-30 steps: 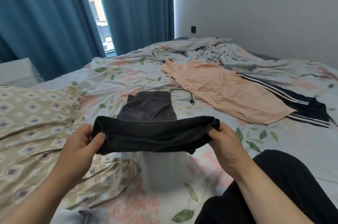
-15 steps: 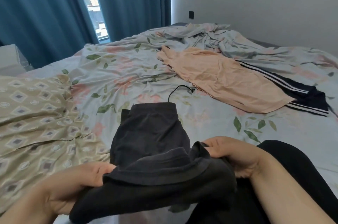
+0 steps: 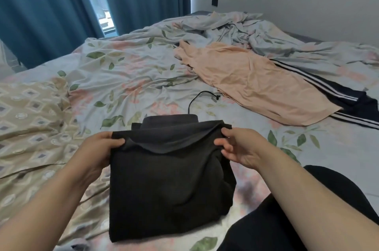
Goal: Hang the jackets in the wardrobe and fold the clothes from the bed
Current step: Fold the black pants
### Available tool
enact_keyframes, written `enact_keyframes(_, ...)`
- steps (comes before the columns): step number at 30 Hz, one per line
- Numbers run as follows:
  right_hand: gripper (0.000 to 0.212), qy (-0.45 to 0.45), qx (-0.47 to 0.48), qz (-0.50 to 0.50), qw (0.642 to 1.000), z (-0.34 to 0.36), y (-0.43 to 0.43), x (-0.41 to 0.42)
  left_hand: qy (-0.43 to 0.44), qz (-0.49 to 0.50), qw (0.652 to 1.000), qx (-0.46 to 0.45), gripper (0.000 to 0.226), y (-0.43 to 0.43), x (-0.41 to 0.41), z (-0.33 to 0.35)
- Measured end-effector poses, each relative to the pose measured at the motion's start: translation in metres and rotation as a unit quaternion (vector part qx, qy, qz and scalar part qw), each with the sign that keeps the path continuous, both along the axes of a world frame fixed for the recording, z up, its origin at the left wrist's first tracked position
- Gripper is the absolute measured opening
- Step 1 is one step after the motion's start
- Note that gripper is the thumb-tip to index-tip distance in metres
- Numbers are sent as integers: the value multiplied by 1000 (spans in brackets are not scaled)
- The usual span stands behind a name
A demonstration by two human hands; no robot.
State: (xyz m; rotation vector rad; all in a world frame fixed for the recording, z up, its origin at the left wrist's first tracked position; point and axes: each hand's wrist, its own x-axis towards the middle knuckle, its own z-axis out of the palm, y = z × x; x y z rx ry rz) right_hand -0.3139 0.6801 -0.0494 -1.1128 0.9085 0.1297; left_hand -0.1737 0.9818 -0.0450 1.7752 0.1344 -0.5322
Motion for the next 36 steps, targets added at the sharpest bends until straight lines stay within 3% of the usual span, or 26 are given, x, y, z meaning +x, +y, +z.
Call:
enact_keyframes(5,21,-86,15,-23,996,0,-8,50,23,95,995,-17,17,-29,69,-1)
enact_keyframes(8,62,-134,-57,18,989,-7,-12,59,-35,107,993,-39,40,-41,92,-8)
enact_keyframes(9,71,-124,-103,47,986,-10,-11,55,-78,89,993,-5,52,-43,90,-12)
enact_keyframes(11,65,-82,-191,91,974,-24,-7,38,-171,30,980,100,63,-44,72,-23)
enact_keyframes(14,39,-14,-290,178,940,-51,4,0,-229,-55,956,174,55,-32,22,-53)
enact_keyframes(16,48,18,-305,251,918,-59,17,-16,-239,-42,946,215,56,-12,-14,-78)
enact_keyframes(19,87,36,-268,246,931,-61,40,-20,-156,55,967,192,55,19,-65,-103)
enact_keyframes(21,92,62,-286,246,924,-61,46,-19,-101,66,979,165,47,32,-86,-111)
enact_keyframes(23,78,95,-291,264,915,-60,47,-21,-72,40,985,153,44,39,-95,-110)
enact_keyframes(26,43,81,-260,236,933,-56,46,-20,-35,25,993,107,32,37,-93,-100)
enact_keyframes(29,34,55,-199,202,958,-49,42,-25,73,25,997,15,22,28,-85,-81)
enact_keyframes(32,21,39,-120,222,967,-35,23,-33,221,62,969,-89,14,25,-76,-59)
enact_keyframes(36,15,53,-104,277,954,-15,8,-54,259,27,962,-81,7,30,-89,-41)
